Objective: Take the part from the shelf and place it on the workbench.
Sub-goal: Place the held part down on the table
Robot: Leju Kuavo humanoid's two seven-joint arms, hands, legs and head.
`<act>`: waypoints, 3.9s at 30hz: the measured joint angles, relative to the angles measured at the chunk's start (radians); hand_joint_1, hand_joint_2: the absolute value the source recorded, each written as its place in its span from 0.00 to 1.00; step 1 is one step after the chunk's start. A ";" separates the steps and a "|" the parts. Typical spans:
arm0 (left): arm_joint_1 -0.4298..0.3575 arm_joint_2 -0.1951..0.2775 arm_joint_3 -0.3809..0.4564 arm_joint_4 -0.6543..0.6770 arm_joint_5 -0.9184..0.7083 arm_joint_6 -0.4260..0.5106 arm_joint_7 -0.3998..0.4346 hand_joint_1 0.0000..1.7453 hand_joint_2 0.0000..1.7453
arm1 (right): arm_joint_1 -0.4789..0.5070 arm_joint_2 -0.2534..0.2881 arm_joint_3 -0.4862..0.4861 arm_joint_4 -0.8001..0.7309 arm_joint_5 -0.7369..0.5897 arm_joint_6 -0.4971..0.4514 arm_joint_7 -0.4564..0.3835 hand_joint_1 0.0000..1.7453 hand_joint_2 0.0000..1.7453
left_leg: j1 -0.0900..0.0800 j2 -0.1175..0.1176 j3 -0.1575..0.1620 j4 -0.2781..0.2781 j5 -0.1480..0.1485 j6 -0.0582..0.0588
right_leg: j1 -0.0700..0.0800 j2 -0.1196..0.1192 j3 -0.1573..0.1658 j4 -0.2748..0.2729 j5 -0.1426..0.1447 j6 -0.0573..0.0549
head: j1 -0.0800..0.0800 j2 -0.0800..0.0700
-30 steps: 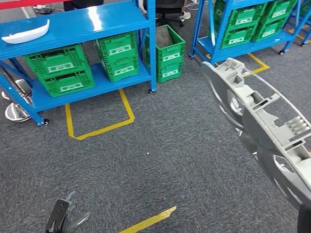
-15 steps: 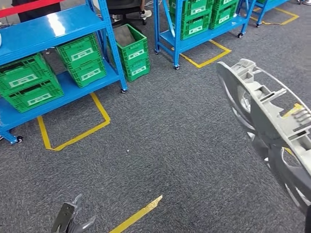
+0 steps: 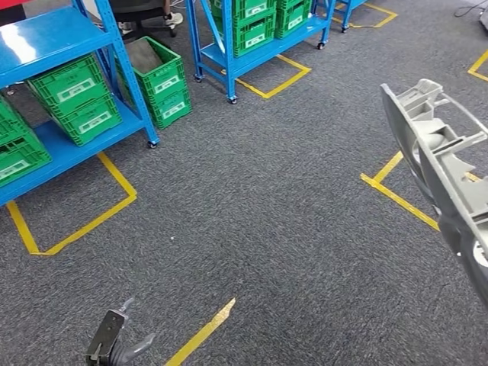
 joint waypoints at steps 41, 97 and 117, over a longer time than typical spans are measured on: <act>0.032 -0.007 -0.053 -0.041 0.002 0.015 0.062 0.00 1.00 | 0.086 0.172 -0.112 -0.050 0.260 0.022 0.143 1.00 1.00 | -0.007 0.130 0.009 0.015 -0.015 -0.035 | 0.001 -0.088 0.136 -0.153 0.046 -0.018 | -0.003 0.000; 0.006 -0.015 0.006 -0.026 0.013 -0.022 0.034 0.00 1.00 | 0.105 -0.015 0.015 -0.051 0.467 0.125 0.454 1.00 1.00 | 0.005 0.074 -0.008 0.010 -0.012 -0.014 | -0.007 -0.036 -0.007 0.054 0.007 0.006 | -0.010 0.000; -0.021 -0.007 0.009 -0.008 0.031 -0.025 0.034 0.00 1.00 | 0.055 -0.314 0.217 -0.049 0.586 0.305 0.895 1.00 1.00 | -0.013 -0.070 -0.031 0.053 -0.019 -0.002 | 0.009 0.101 0.083 -0.127 0.074 -0.045 | -0.015 0.000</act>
